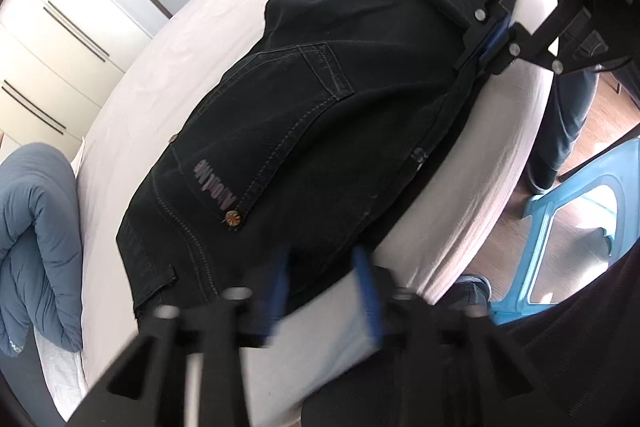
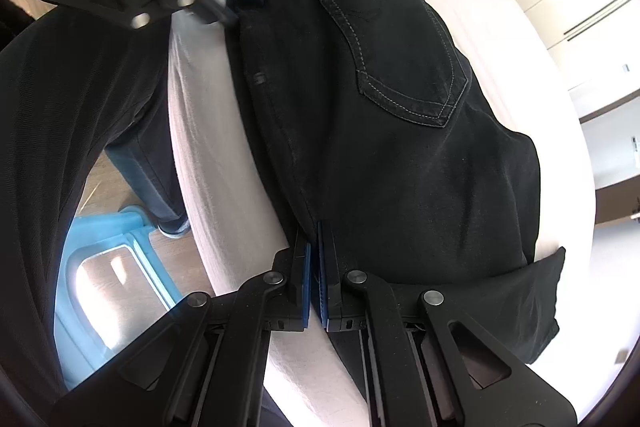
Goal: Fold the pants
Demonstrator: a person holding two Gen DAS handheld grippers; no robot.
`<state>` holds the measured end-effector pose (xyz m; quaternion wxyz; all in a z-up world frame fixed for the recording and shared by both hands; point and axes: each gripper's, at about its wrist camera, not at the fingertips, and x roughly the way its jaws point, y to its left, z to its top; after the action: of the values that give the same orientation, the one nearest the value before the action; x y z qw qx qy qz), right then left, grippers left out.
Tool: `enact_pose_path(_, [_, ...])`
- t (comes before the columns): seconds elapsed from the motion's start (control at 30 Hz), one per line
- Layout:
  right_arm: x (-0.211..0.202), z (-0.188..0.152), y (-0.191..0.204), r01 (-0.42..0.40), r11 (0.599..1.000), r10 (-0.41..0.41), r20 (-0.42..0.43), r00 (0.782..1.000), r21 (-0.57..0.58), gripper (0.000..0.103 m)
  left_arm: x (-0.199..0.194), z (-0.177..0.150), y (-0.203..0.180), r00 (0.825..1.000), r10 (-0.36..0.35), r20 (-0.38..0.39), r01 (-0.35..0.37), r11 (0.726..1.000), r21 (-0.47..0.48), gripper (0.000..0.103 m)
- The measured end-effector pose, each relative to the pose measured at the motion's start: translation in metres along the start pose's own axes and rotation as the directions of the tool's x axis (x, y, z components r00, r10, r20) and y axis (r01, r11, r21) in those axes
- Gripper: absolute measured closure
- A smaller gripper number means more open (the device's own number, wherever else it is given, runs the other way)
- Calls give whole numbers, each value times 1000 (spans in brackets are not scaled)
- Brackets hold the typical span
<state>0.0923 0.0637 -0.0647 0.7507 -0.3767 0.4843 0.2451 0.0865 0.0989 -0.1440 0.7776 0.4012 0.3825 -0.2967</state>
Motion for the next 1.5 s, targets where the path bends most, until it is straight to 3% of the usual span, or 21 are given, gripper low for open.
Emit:
enact_pose_path(0.03, [0,-1,-1,0,1000,0,2,1000,8,101,-9,0,3,1000,-7,12,7,1000,-15,33])
enact_pose_path(0.17, [2,-3,2,13,1000,-13,10,1000,20,100,-33,8,20,999,-22,45,27,994,-110,33])
enact_pose_path(0.3, [6,-1,3,19,999,-19,11,1000,37,100,-33,32,41,996,-24,90,44,973,-225,36])
enact_pose_path(0.47, [8,-2,0,11,995,-15,31,999,98,99,4,73,56,985,-107,138,152,916,-370,43])
enact_pose_path(0.57, [9,-6,-1,17,991,-25,55,998,130,99,37,87,53,981,-167,98,193,880,-433,47])
enact_pose_path(0.6, [9,-7,-1,20,990,-30,65,997,142,99,48,87,45,981,-183,64,192,878,-438,47])
enact_pose_path(0.63, [8,-9,-1,21,987,-34,77,996,159,99,61,86,35,985,-169,20,162,894,-417,47])
enact_pose_path(0.67, [7,-12,-2,19,984,-36,93,995,180,99,63,84,30,988,-153,25,150,900,-410,46])
enact_pose_path(0.77, [1,-23,-6,-4,972,-28,134,991,236,96,60,77,35,982,-186,35,180,864,-469,45])
enact_pose_path(0.87, [-15,-41,-13,-51,950,-4,177,984,307,90,54,76,34,982,-186,19,174,868,-465,45])
enact_pose_path(0.97, [-37,-65,-39,-124,886,15,239,971,446,90,40,86,41,982,-181,52,182,844,-504,46])
enact_pose_path(1.03, [-48,-87,-75,-188,792,19,284,958,581,89,29,100,47,969,-205,136,247,799,-548,45])
enact_pose_path(1.07, [-50,-98,-96,-212,735,12,300,954,644,84,28,107,48,962,-218,162,272,781,-562,45])
enact_pose_path(1.13, [-51,-119,-142,-259,609,-6,331,944,750,49,33,123,49,942,-261,210,335,738,-586,45])
enact_pose_path(1.17, [-52,-129,-163,-280,548,-27,351,936,788,23,39,129,50,925,-291,244,380,698,-606,45])
enact_pose_path(1.23, [-56,-151,-208,-317,409,-104,389,916,856,18,48,138,50,903,-322,285,429,648,-630,45])
enact_pose_path(1.27, [-55,-157,-226,-327,365,-119,392,912,872,18,55,139,52,889,-340,307,457,612,-646,45])
enact_pose_path(1.3, [-52,-161,-244,-329,337,-125,388,913,882,18,61,140,55,878,-353,323,476,578,-663,45])
enact_pose_path(1.37, [-42,-163,-276,-301,304,-126,352,928,904,18,74,135,61,837,-398,376,539,485,-688,45])
enact_pose_path(1.4, [-34,-161,-291,-274,293,-111,317,942,916,18,80,132,62,826,-407,389,553,458,-695,45])
enact_pose_path(1.5, [-6,-158,-330,-196,235,-63,216,974,952,18,95,128,61,822,-412,392,555,428,-713,62])
